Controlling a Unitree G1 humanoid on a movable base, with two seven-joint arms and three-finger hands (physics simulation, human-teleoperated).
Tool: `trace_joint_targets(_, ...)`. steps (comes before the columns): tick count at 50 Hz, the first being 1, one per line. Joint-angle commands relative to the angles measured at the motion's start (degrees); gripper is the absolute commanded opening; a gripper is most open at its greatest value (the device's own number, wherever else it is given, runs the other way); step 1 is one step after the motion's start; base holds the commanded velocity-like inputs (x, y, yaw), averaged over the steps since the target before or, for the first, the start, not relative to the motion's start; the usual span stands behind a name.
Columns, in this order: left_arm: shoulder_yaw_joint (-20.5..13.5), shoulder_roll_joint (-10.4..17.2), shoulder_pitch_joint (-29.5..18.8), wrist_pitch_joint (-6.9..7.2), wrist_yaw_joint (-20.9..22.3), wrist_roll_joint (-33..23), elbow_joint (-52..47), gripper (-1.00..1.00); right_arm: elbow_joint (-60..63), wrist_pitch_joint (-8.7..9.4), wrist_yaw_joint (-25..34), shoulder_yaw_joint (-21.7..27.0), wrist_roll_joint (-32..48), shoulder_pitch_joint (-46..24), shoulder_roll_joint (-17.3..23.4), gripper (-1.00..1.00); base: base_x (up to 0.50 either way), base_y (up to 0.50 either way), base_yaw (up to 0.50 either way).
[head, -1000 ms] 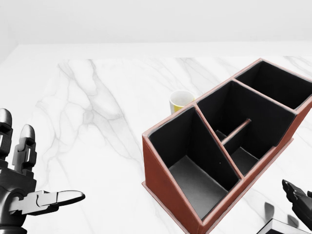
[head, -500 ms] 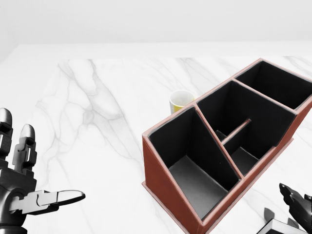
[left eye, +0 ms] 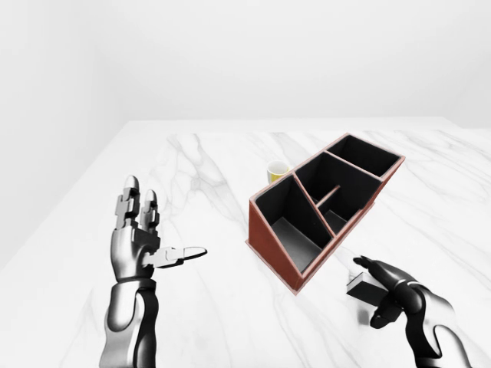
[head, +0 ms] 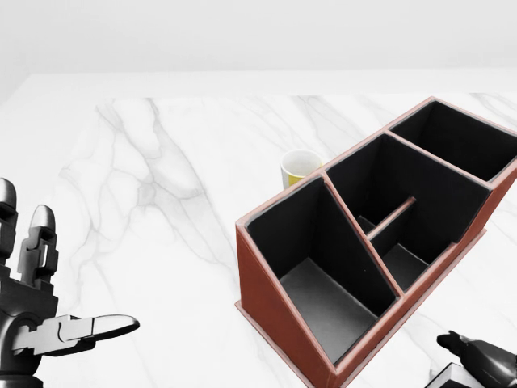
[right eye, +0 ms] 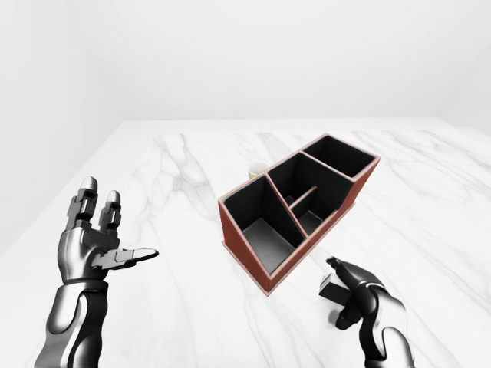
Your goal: Pick up the book and place it in the left compartment of the caddy.
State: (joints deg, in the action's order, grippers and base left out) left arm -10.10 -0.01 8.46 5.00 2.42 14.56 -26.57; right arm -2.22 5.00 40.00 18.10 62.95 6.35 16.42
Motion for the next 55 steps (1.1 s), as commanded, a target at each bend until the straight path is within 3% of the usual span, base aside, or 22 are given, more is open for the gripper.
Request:
trace_joint_targets(1, -0.08, -0.01, -0.10, 0.00, -0.04, -0.02, 0.25, 1.00, -1.84, 0.00, 0.00, -1.47, -0.48, 0.43, -0.05, -1.00, 0.00, 0.00, 0.00)
trace_joint_targets(22, 0.34, 0.10, -0.05, 0.00, -0.24, -0.62, 0.42, 1.00, -0.19, 0.00, 0.00, -0.26, -0.72, -0.09, 0.55, -1.00, 0.00, 0.00, 0.00)
trace_joint_targets(39, 0.42, 0.10, -0.39, 0.00, -0.20, -1.03, 0.98, 1.00, 22.02, 0.00, 0.00, 5.26, 3.80, -0.12, -1.12, -1.00, 0.00, 0.00, 0.00)
trace_joint_targets(55, 0.37, 0.02, -0.20, 0.00, -0.11, -0.89, 0.73, 1.00, 34.18, 0.00, 0.00, 7.97, 7.11, -3.16, -1.30, -1.00, 0.00, 0.00, 0.00)
